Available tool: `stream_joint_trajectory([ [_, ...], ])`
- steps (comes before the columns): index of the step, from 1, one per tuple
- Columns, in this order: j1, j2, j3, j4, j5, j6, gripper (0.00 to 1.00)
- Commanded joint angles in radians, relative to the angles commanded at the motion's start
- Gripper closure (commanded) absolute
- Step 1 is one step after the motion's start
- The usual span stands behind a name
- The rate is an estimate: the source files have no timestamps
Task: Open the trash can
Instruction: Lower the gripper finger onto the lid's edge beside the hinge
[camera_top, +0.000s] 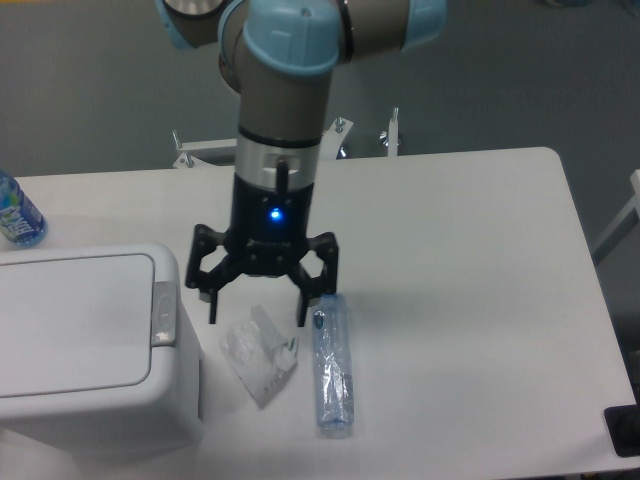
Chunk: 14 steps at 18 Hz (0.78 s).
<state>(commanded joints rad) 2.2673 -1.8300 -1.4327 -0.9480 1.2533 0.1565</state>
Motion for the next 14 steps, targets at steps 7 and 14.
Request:
stream_joint_trajectory([
  [7, -0.017, 0.002, -0.009, 0.002, 0.002, 0.003, 0.00],
  [14, -0.025, 0.002, -0.023, 0.005, 0.003, 0.002, 0.00],
])
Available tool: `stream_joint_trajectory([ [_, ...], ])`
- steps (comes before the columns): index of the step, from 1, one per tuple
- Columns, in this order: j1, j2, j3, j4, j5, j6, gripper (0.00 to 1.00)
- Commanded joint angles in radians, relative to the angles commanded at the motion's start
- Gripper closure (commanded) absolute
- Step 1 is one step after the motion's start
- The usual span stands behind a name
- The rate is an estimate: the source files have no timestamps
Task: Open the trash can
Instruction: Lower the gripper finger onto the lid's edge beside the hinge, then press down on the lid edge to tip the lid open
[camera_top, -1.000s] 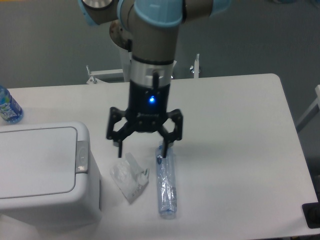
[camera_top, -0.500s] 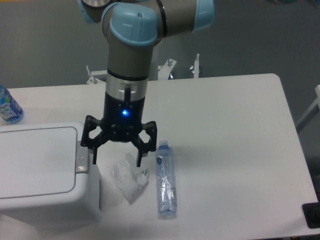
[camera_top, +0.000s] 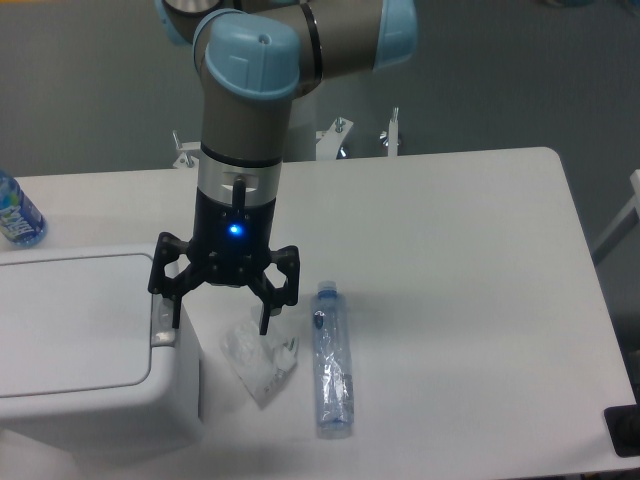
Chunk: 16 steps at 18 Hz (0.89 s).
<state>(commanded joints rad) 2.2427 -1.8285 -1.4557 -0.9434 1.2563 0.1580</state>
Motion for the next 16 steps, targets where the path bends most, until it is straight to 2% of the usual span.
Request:
stream_joint_trajectory([
  [13, -0.002, -0.002, -0.009, 0.000, 0.002, 0.000, 0.00],
  [16, 0.000, 0.002, 0.012, -0.003, 0.002, -0.002, 0.00],
])
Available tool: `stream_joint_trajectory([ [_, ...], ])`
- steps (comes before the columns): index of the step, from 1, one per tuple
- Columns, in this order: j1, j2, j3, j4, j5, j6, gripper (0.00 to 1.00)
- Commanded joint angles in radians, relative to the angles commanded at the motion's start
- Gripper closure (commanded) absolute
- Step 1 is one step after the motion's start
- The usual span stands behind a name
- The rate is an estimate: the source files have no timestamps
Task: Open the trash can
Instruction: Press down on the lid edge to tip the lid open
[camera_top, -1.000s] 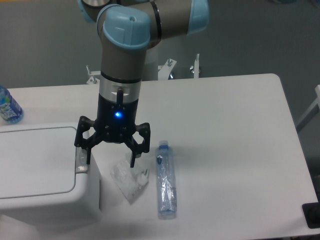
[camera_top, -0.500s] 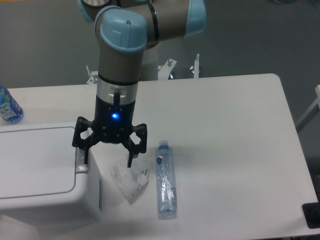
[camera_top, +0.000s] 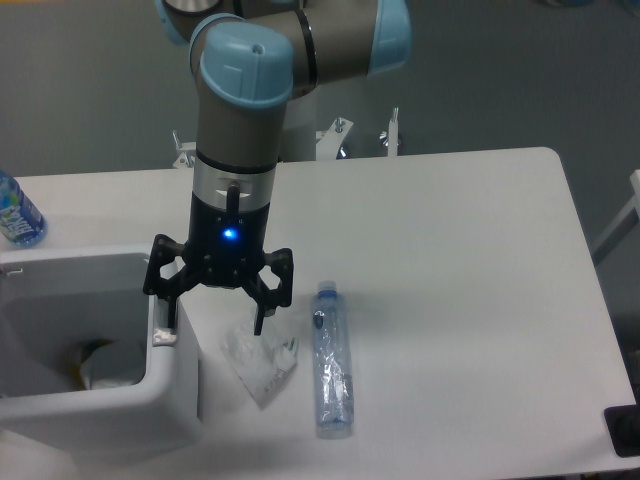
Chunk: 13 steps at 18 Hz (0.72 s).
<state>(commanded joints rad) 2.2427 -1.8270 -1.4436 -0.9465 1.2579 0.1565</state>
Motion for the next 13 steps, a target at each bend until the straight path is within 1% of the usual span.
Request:
stream_joint_trajectory([
  [2, 0.012, 0.002, 0.050, -0.002, 0.002, -0.002, 0.00],
  [5, 0.092, 0.009, 0.097, 0.000, 0.020, 0.026, 0.00],
  [7, 0.138, 0.017, 0.114, -0.003, 0.058, 0.035, 0.00],
  [8, 0.149, 0.021, 0.108, -0.005, 0.093, 0.075, 0.00],
  [9, 0.150, 0.026, 0.095, -0.008, 0.145, 0.151, 0.00],
  [11, 0.160, 0.040, 0.053, -0.035, 0.251, 0.292, 0.00],
  [13, 0.170, 0.045, 0.031, -0.055, 0.316, 0.362, 0.00],
])
